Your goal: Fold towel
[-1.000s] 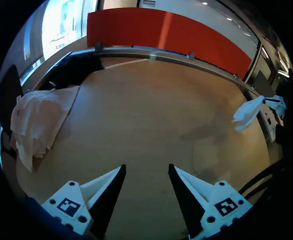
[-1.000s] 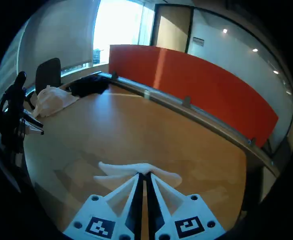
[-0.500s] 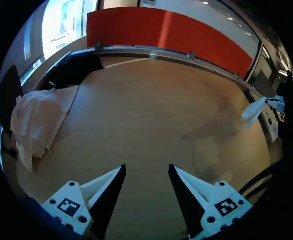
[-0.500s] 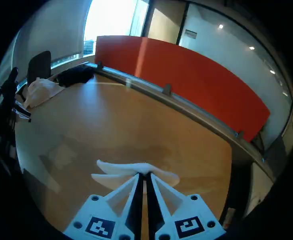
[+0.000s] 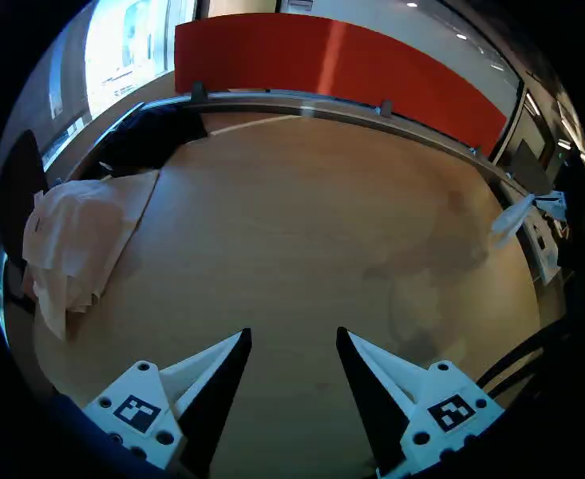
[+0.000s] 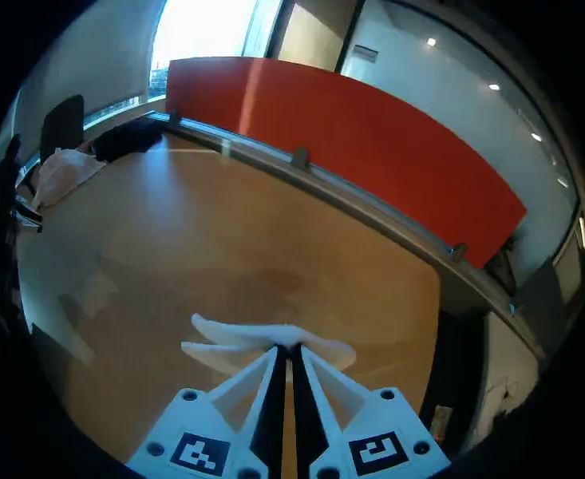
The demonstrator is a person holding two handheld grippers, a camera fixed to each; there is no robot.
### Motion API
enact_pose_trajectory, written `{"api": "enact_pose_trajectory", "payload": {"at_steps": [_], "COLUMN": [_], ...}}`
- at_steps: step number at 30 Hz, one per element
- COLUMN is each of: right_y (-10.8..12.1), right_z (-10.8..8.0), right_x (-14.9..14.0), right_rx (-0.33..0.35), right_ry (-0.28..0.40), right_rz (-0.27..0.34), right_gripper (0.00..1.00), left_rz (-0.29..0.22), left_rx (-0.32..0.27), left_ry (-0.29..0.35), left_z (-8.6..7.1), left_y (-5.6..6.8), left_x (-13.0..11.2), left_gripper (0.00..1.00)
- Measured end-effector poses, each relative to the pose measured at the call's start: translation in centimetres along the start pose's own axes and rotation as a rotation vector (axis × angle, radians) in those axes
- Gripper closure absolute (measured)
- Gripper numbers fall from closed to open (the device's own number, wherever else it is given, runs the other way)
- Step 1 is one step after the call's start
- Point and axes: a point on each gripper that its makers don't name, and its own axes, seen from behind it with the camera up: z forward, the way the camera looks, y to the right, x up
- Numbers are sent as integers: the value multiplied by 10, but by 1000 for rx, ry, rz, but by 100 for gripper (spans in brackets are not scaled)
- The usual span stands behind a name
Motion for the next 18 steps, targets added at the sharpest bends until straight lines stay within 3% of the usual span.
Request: {"api": "enact_pose_trajectory", "payload": {"at_steps": [8,18], "right_y": [16,18], "right_z": [4,1], "right_x": [-10,-34], "right_rx": [-15,-18], "right_ry": [-21,-55], "right_rz": [12,17], "right_gripper": [95,95], "left_rz": [0,2], "left_rx": [5,6], "left_ry": [-3,-2], "left_z": [-1,-2], "left_y": [2,4], "left_x": [-2,-1], "left_gripper": [22,22]}}
